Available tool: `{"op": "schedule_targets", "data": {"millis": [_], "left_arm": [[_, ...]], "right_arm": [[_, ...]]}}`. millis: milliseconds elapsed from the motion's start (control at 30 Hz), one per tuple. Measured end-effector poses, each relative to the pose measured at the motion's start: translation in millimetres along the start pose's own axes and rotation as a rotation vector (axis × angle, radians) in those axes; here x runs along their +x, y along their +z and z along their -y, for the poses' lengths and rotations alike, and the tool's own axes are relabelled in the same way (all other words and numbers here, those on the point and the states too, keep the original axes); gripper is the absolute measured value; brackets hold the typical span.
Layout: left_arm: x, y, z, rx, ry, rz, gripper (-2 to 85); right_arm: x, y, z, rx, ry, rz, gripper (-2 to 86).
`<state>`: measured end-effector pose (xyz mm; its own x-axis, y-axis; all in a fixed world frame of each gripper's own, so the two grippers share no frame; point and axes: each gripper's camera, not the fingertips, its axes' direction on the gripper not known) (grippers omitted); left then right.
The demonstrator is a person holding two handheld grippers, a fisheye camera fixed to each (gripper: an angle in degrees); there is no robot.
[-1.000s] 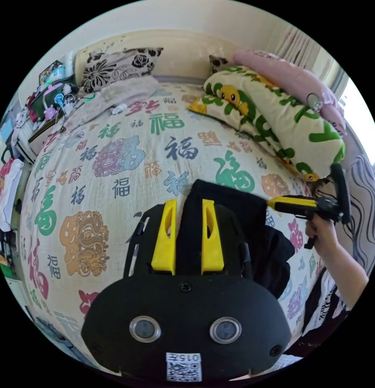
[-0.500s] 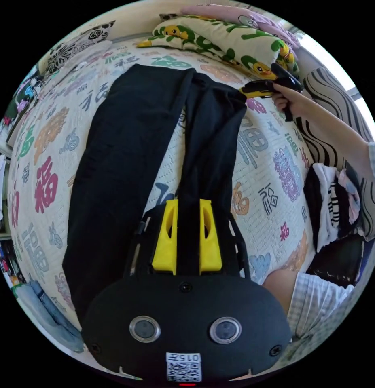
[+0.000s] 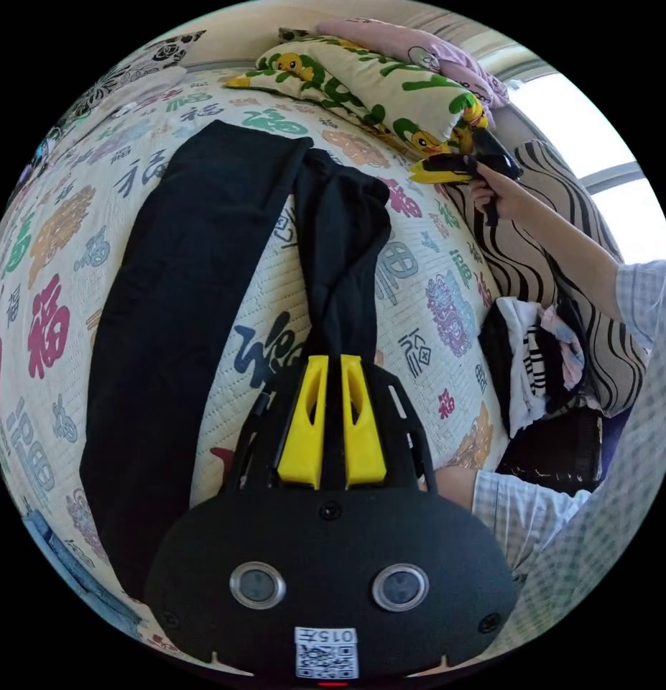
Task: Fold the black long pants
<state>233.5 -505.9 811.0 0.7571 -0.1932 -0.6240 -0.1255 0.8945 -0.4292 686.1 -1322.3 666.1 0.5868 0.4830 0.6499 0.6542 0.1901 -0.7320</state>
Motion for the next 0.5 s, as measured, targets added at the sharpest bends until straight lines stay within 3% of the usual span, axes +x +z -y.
{"op": "schedule_targets", "data": {"millis": [233, 500], "left_arm": [[-23, 16, -23, -0.055, -0.020, -0.049, 2.6], [-20, -8, -52, -0.015, 0.108, -0.185, 1.3]], "right_arm": [[-16, 57, 18, -0.071, 0.097, -0.008, -0.3], [-52, -64, -38, 0.072, 0.087, -0.086, -0.6]]}}
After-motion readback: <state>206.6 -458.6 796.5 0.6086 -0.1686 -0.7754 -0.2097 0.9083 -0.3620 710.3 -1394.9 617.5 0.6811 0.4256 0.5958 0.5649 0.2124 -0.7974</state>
